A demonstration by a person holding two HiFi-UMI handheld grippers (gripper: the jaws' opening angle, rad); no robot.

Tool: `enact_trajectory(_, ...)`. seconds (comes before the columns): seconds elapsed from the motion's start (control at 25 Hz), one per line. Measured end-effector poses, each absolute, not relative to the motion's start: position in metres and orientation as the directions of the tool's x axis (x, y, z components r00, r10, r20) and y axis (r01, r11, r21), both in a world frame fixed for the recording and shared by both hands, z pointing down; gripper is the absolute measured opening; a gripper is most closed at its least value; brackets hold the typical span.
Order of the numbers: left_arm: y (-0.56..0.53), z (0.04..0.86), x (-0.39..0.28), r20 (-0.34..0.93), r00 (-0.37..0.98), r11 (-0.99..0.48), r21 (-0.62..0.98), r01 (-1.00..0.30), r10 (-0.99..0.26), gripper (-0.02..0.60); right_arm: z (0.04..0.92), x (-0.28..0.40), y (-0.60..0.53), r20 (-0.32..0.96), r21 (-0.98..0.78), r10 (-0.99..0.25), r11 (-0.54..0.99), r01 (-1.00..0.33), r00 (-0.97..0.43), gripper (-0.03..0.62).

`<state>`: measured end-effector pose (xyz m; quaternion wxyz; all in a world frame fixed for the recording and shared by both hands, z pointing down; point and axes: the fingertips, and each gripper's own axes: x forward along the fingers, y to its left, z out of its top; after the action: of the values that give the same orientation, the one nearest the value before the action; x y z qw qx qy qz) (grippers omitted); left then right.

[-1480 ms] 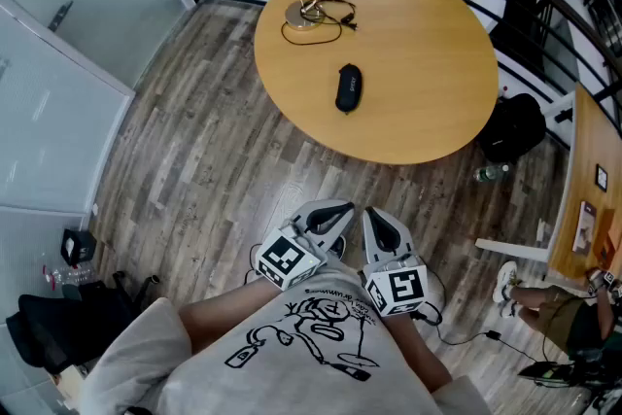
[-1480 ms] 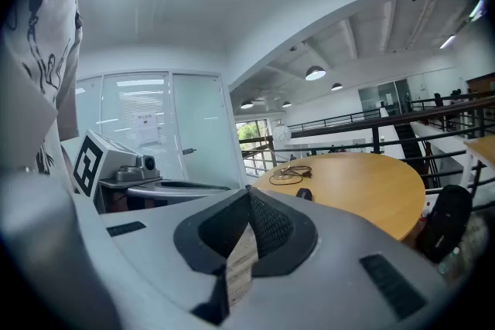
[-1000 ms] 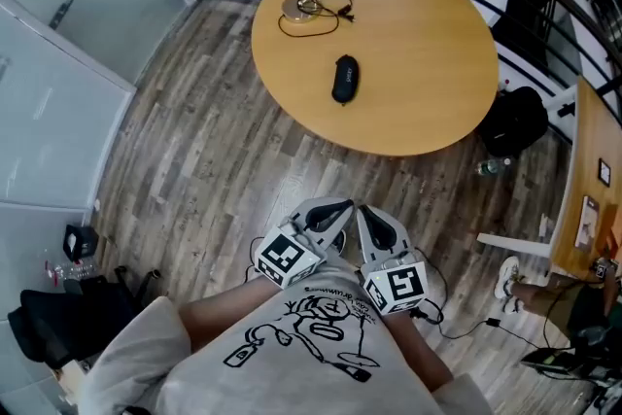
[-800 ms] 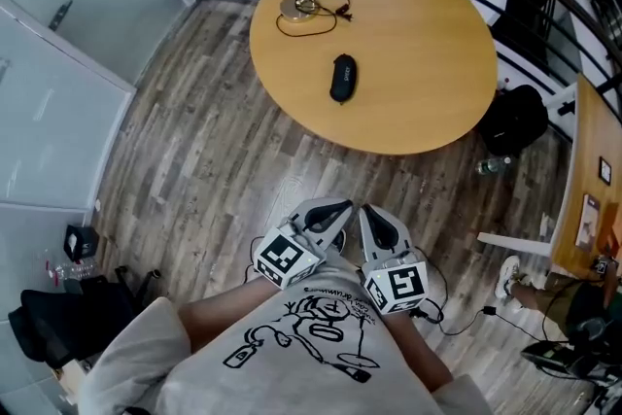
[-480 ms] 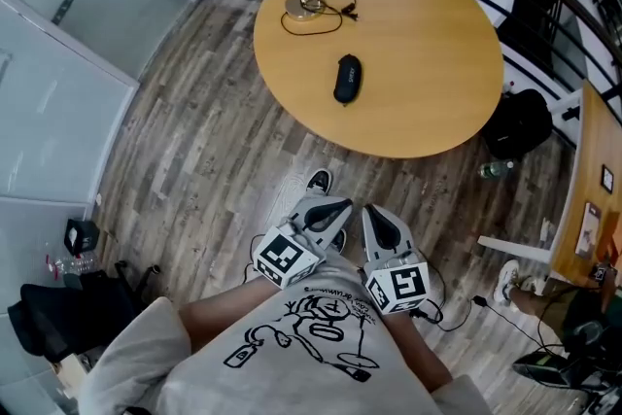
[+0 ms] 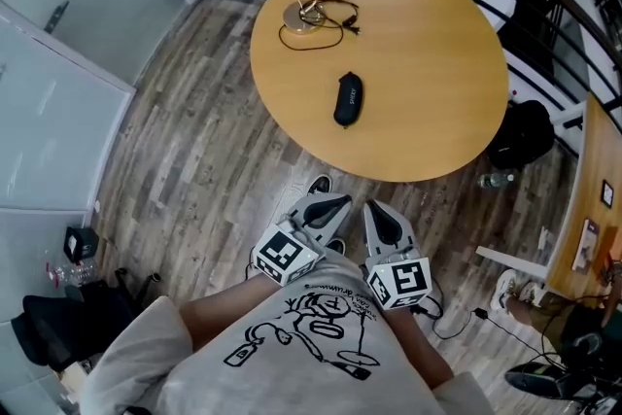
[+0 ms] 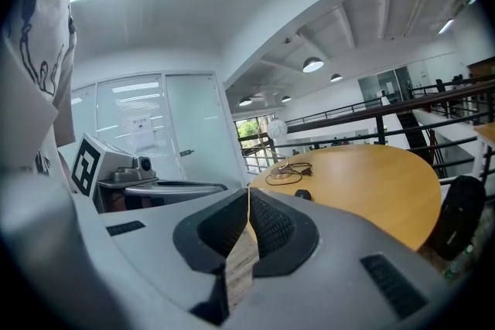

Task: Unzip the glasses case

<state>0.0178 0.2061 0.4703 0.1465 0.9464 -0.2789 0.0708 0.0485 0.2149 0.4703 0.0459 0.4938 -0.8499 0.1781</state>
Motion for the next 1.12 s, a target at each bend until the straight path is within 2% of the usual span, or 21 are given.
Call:
enact_trajectory(0.68,0.03,0.45,-0.029,0.181,0.858,-0.819,0.256,-0.514,-0.481,0.006,0.448,0.002,0.041,0.269,-0.204,-0.84,0.428,-0.88,-0.471,0.025)
enact_trajectory(1.12,-0.013,0.463,-0.042,0.194,0.882,-0.827,0.308,-0.47,-0.429,0.006,0.465,-0.016,-0.002,0.319,-0.215,-0.846,0.374,-0.902,-0.427,0.025)
